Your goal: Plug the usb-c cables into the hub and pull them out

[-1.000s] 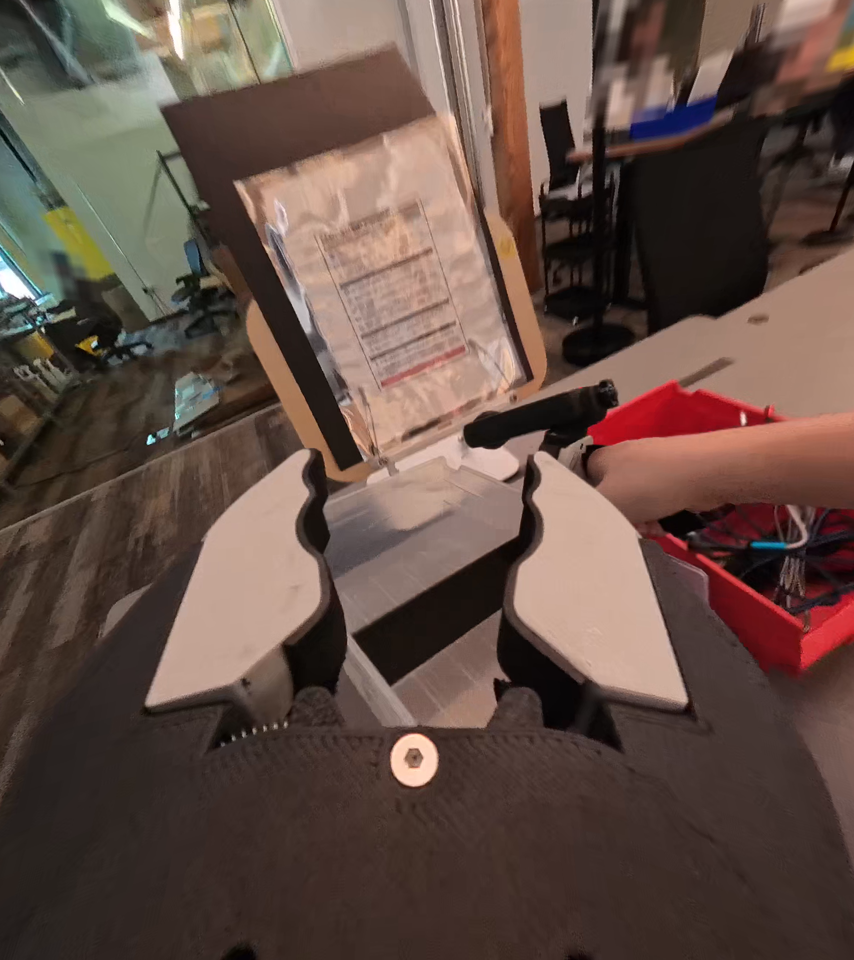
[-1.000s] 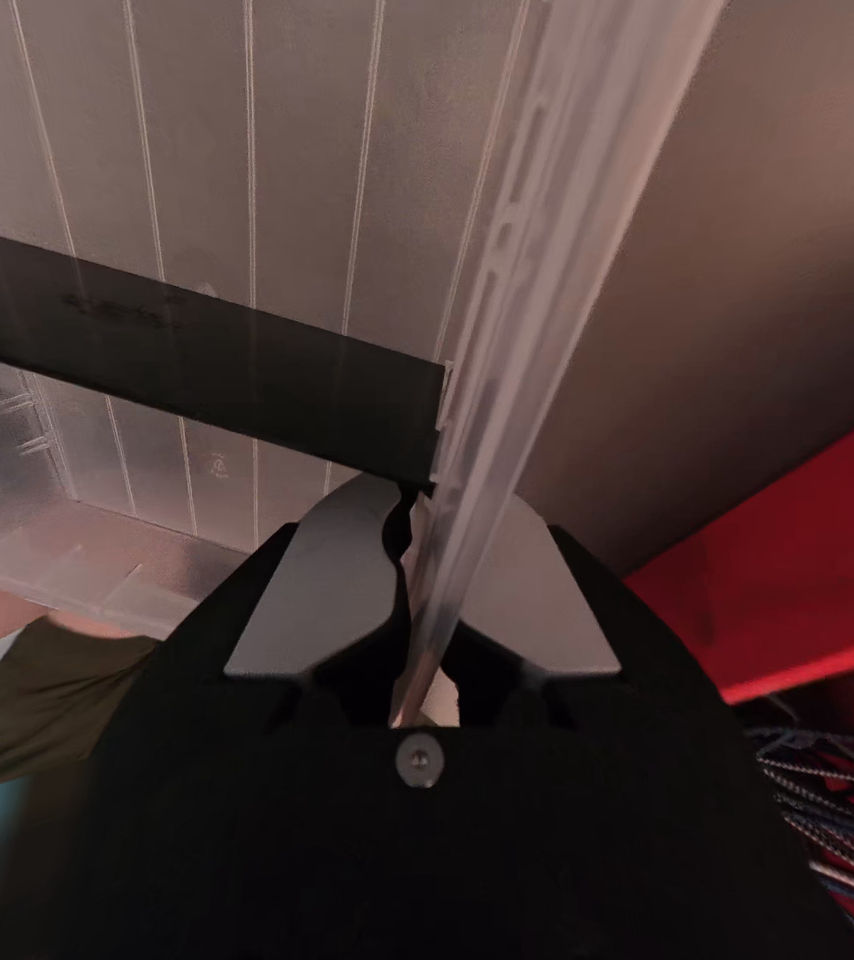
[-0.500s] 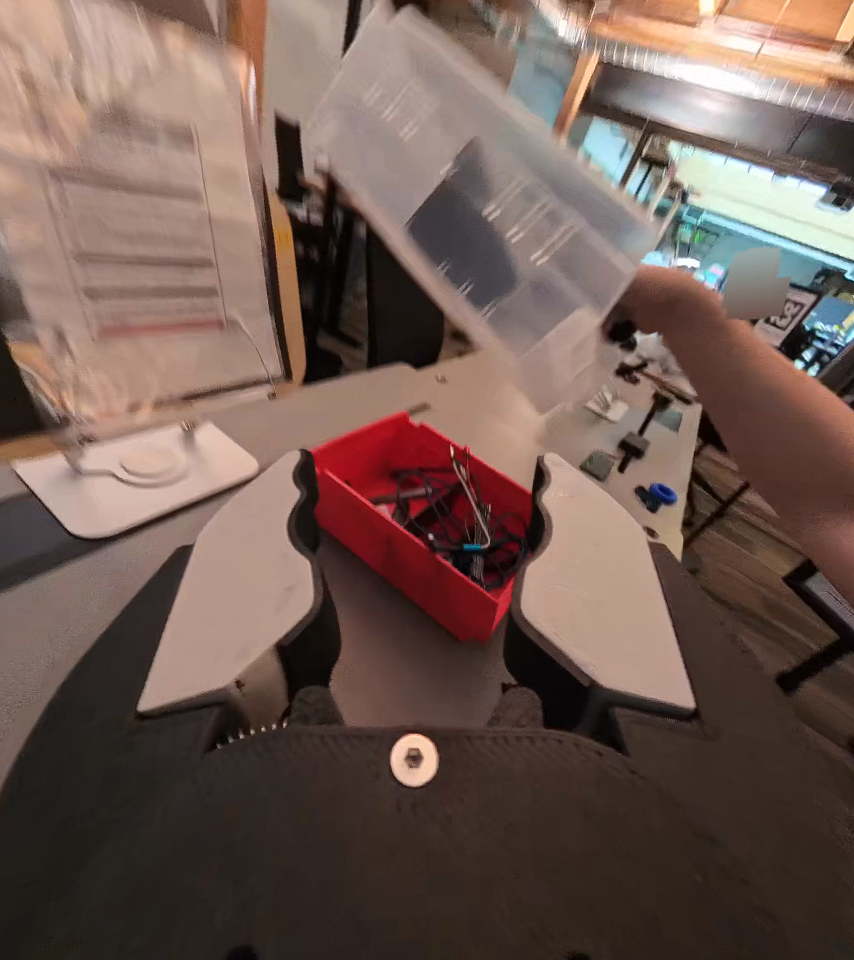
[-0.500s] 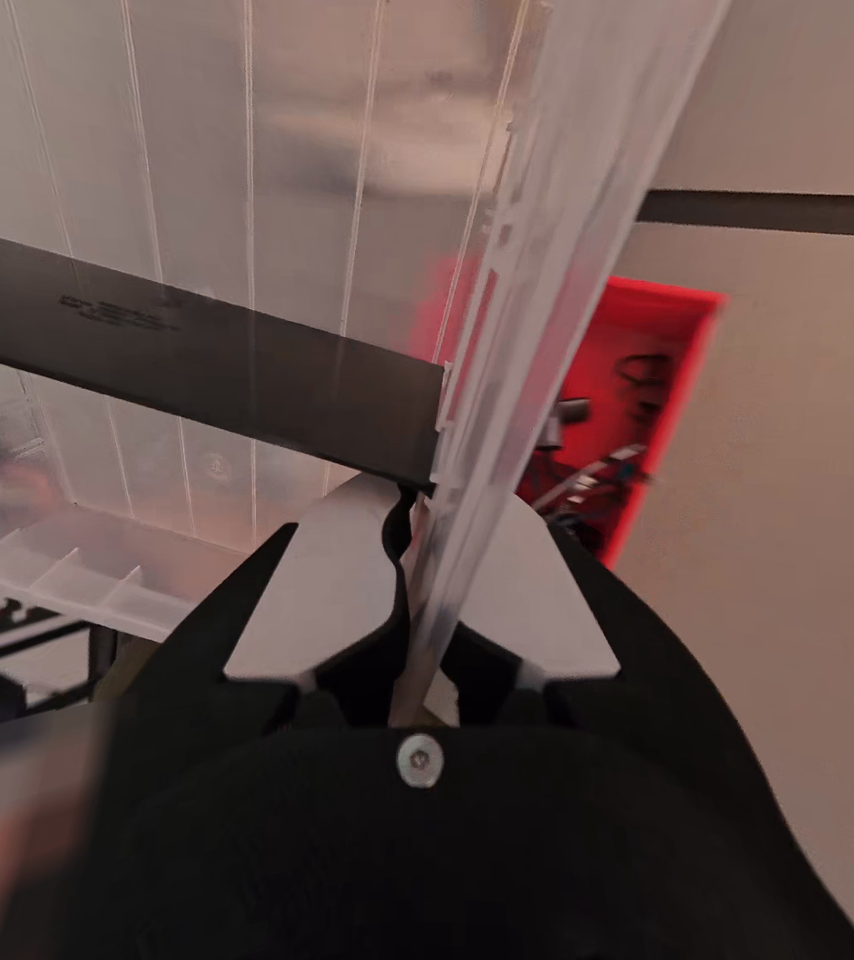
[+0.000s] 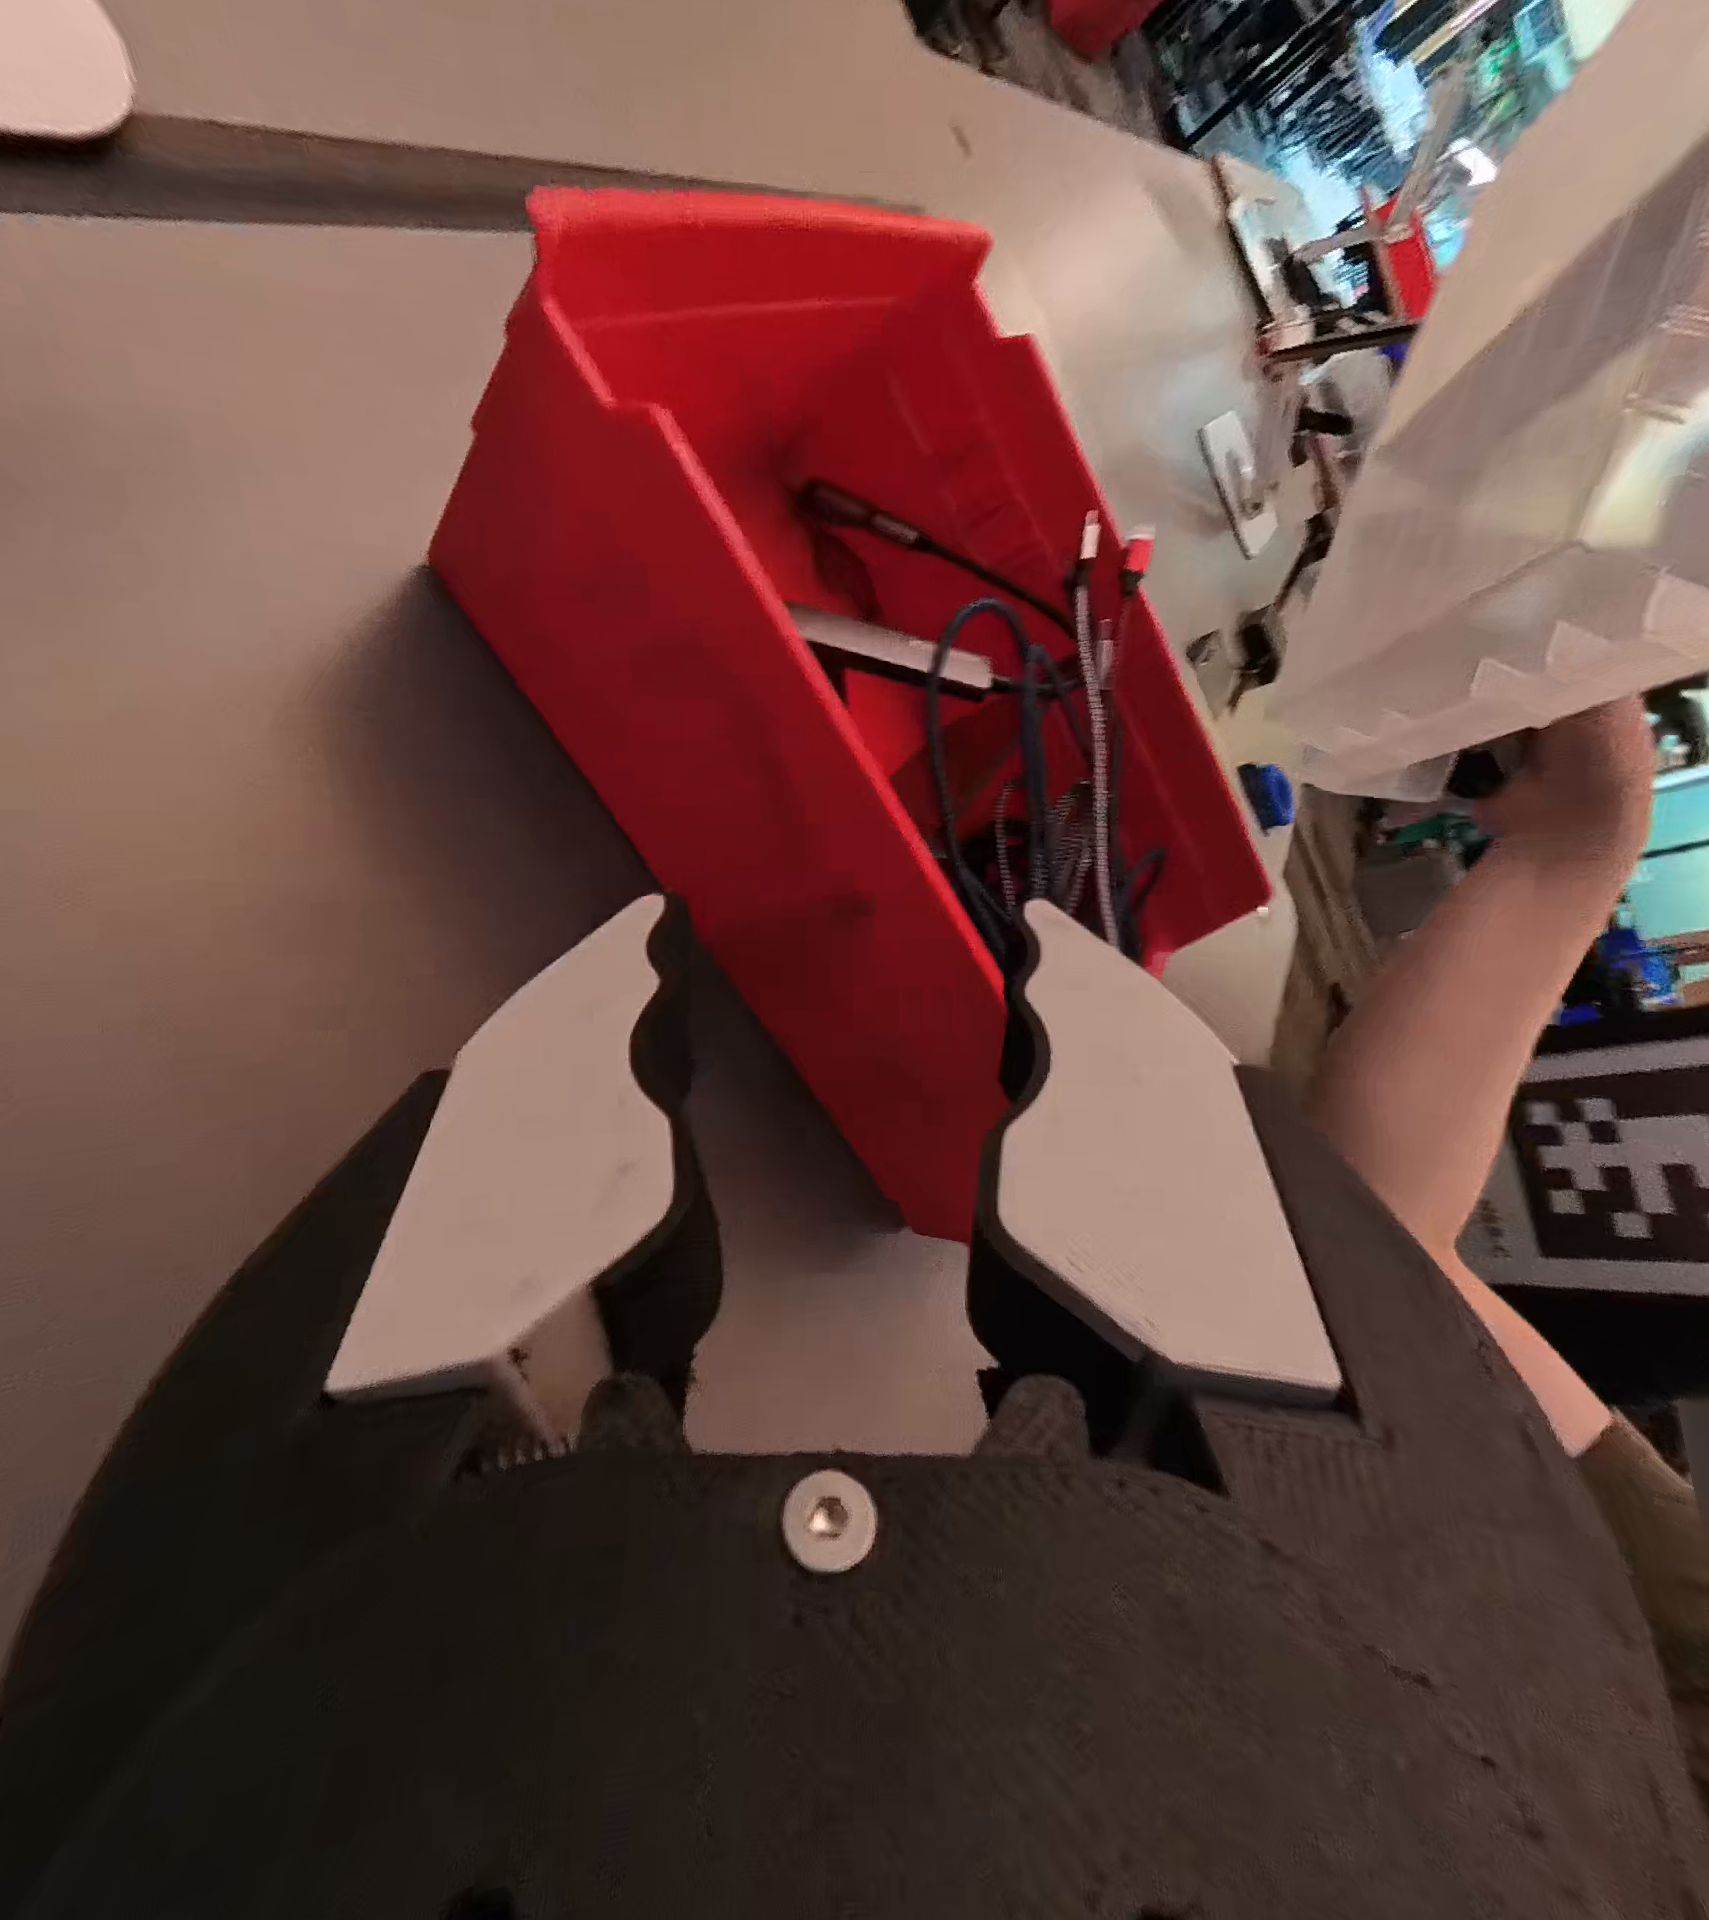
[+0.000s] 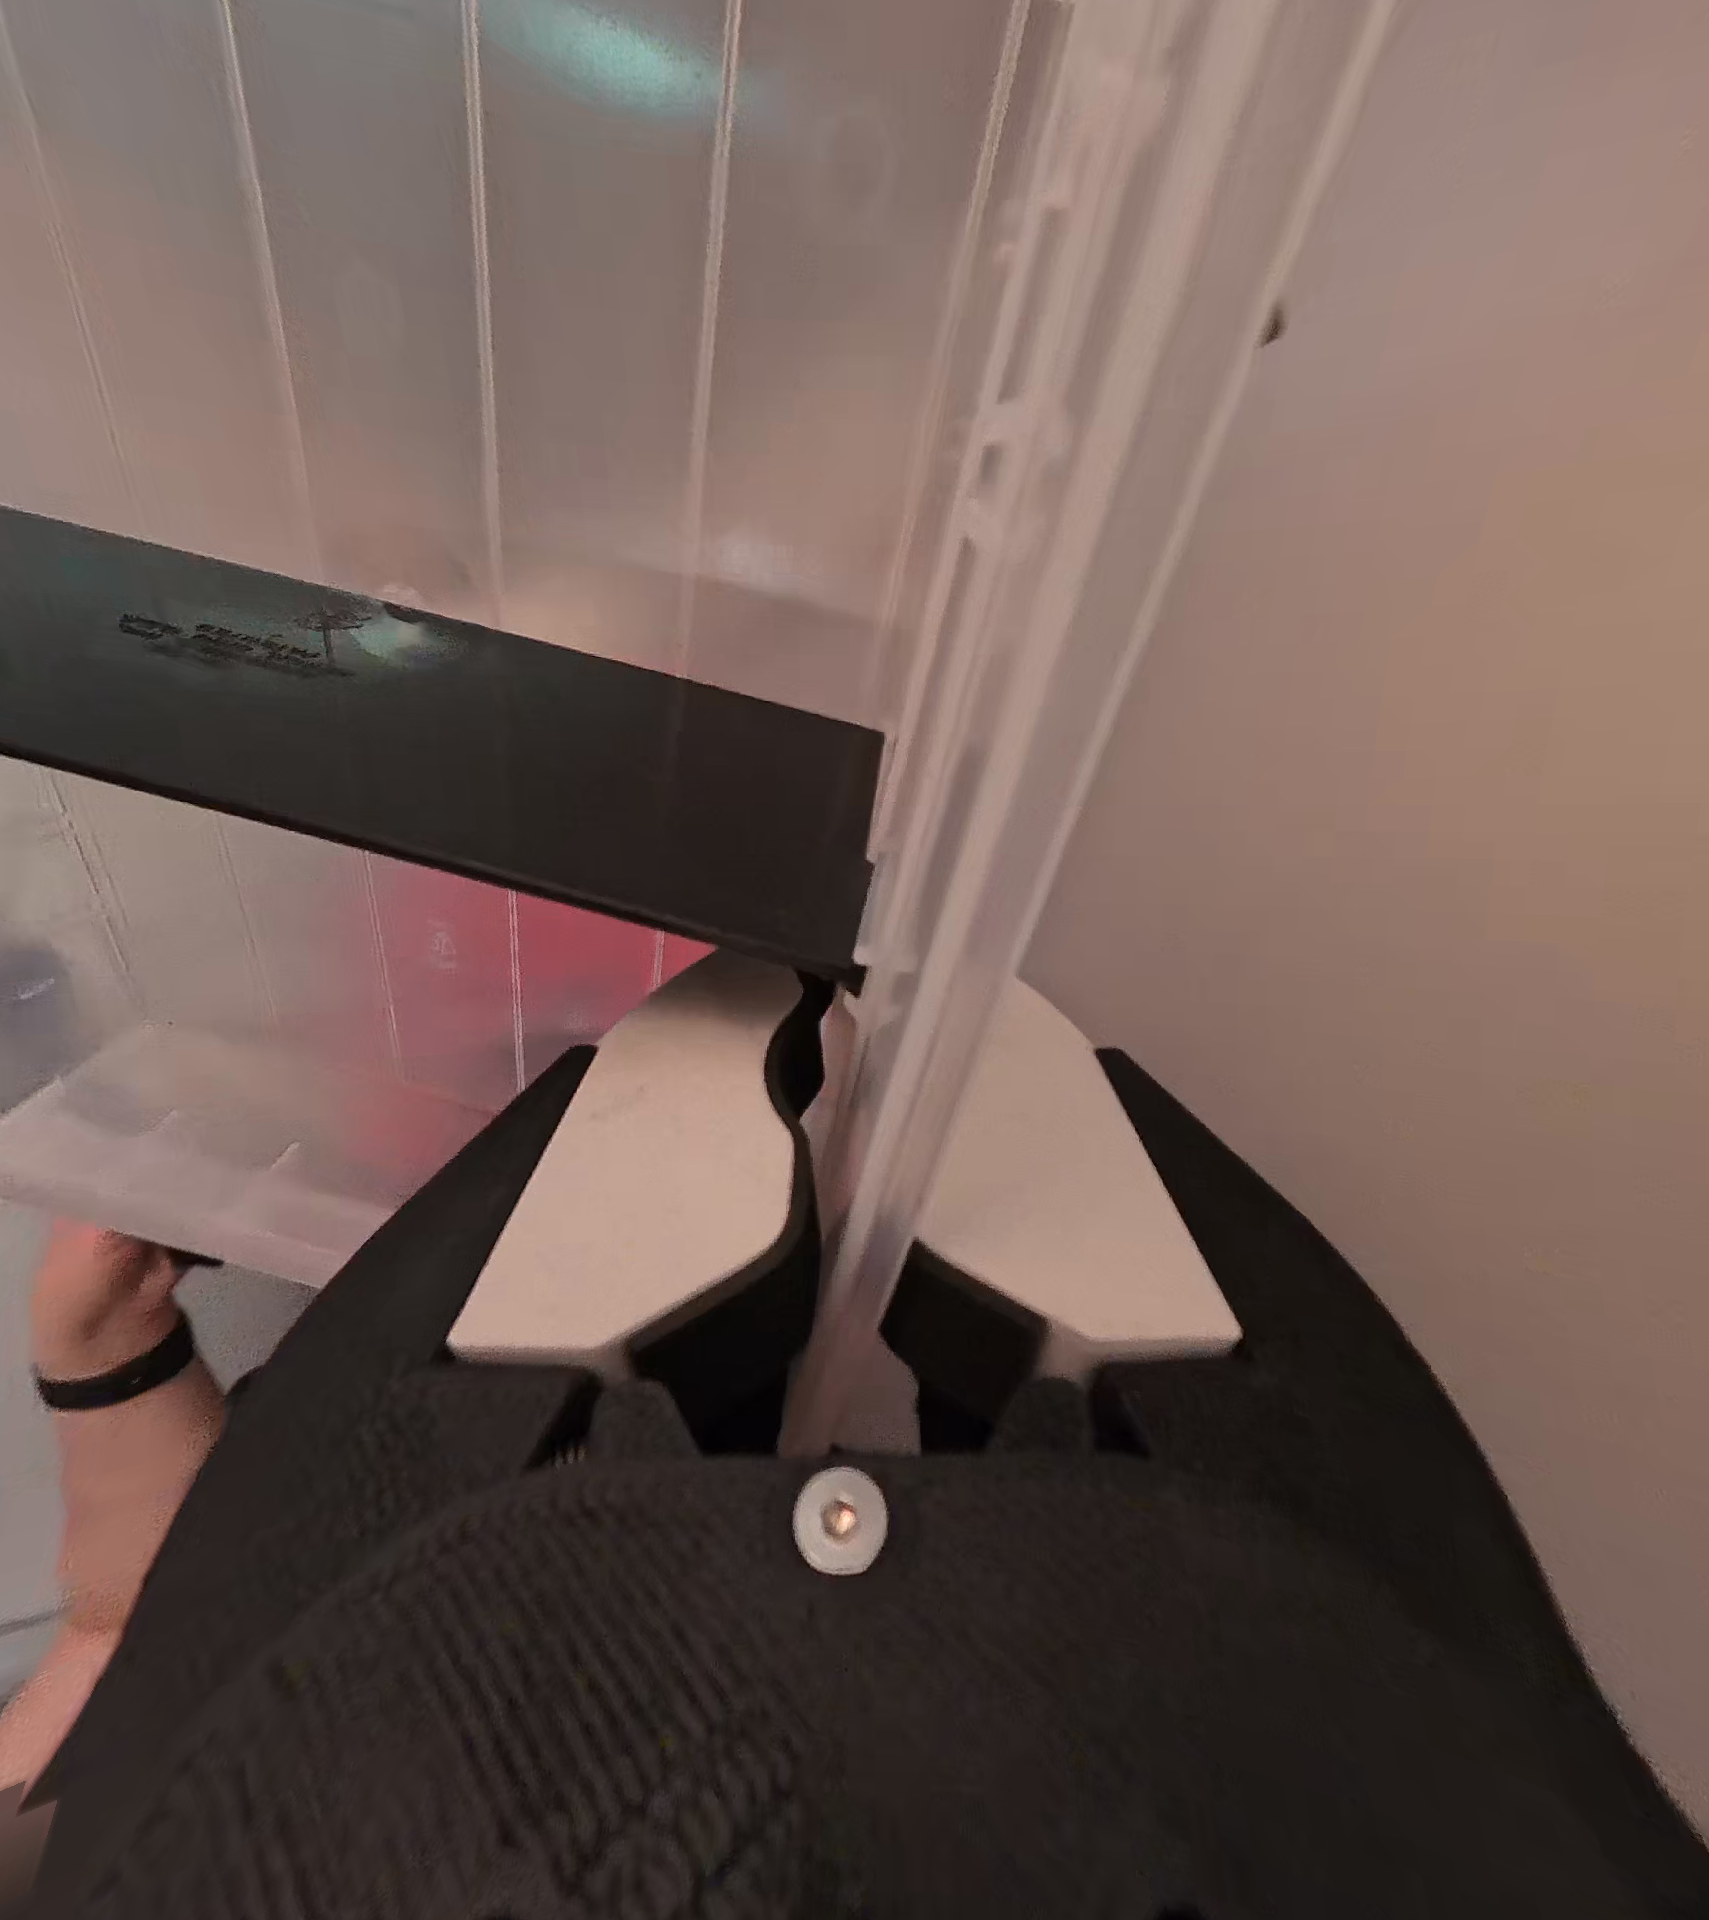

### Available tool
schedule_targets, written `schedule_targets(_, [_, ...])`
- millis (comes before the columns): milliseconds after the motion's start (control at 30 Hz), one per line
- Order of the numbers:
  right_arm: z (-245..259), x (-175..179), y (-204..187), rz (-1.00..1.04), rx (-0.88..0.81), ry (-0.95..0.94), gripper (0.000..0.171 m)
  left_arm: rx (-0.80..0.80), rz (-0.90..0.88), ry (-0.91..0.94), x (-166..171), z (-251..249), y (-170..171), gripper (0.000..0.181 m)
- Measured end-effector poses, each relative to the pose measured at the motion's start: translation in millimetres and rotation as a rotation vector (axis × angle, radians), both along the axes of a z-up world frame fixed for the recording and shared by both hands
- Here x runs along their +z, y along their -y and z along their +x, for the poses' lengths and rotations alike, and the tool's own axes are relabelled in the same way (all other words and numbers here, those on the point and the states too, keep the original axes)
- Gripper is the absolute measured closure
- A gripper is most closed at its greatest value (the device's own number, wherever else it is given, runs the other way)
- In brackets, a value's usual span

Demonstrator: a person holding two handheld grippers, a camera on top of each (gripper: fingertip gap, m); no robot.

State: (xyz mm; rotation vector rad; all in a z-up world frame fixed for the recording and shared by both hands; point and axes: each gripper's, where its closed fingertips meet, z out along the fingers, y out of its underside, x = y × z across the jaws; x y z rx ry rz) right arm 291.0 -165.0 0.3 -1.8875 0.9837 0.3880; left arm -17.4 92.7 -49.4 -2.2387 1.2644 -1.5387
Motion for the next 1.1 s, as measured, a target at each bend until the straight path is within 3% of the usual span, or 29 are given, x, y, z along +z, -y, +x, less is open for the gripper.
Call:
schedule_targets(100, [8.8, -19.6, 8.4, -0.015, -0.048, -0.019, 0.166, 0.013, 0.017, -0.047, -15.4, 6.7, -3.9, 0.123])
schedule_targets(267, [19.0, -49.7, 21.7, -0.203, 0.007, 0.001, 0.166, 0.013, 0.047, -0.142, -25.1, 25.7, -5.7, 0.117])
schedule_targets(400, [13.6, -76.4, 30.3, -0.252, 0.071, -0.094, 0.167, -0.061, 0.071, -0.280, -30.0, 40.0, 5.9, 0.119])
schedule_targets(533, [9.9, -92.0, 42.4, -0.253, 0.122, -0.157, 0.167, -0.152, 0.220, -0.455, -38.2, 39.8, 10.1, 0.138])
schedule_targets(600, [11.3, -95.5, 49.7, -0.258, 0.109, -0.173, 0.167, -0.234, 0.217, -0.484, -35.1, 40.8, 19.2, 0.159])
schedule_targets(767, [10.0, -103.2, 66.1, -0.304, 0.104, -0.181, 0.167, -0.332, 0.243, -0.602, -36.3, 29.5, 16.7, 0.161])
schedule_targets(900, [-3.4, -114.7, 66.1, -0.343, 0.201, -0.195, 0.157, -0.317, 0.286, -0.676, -35.6, -0.1, -10.4, 0.162])
schedule_targets(1100, [-26.1, -139.3, 46.5, -0.562, 0.341, -0.209, 0.157, -0.209, 0.310, -0.774, -34.1, -93.0, -86.7, 0.165])
